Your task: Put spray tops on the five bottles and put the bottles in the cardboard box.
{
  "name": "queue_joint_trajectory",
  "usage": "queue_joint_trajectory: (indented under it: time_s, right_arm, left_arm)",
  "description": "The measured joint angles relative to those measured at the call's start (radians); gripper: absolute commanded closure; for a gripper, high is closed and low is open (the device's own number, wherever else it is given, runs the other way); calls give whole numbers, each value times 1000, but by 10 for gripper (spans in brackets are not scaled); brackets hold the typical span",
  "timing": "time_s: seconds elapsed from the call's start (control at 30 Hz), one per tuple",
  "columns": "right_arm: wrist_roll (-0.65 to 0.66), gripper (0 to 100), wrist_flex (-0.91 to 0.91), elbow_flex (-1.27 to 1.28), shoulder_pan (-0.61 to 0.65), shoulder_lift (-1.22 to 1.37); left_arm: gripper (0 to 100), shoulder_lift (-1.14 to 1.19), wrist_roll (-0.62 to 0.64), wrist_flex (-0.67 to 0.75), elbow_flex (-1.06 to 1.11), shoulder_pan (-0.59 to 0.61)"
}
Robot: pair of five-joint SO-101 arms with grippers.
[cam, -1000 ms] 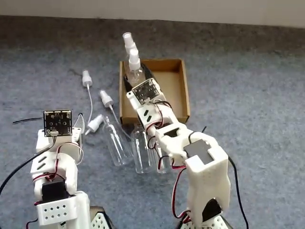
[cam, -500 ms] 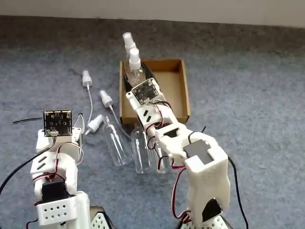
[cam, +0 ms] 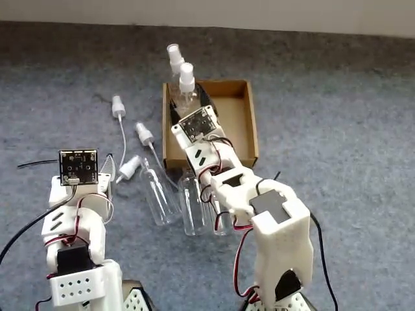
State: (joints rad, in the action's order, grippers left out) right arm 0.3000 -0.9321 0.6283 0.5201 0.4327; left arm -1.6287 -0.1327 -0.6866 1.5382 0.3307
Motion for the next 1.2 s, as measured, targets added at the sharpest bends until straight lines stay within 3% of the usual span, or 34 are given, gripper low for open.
queue_joint_trajectory:
  time_s: [0.6,1.2]
  right_arm:
    - [2,781,2,-2,6,-5]
    - [2,781,373,-2,6,-330]
  left_arm:
    - [790,0,0,0,0,0]
    - [790,0,0,0,0,0]
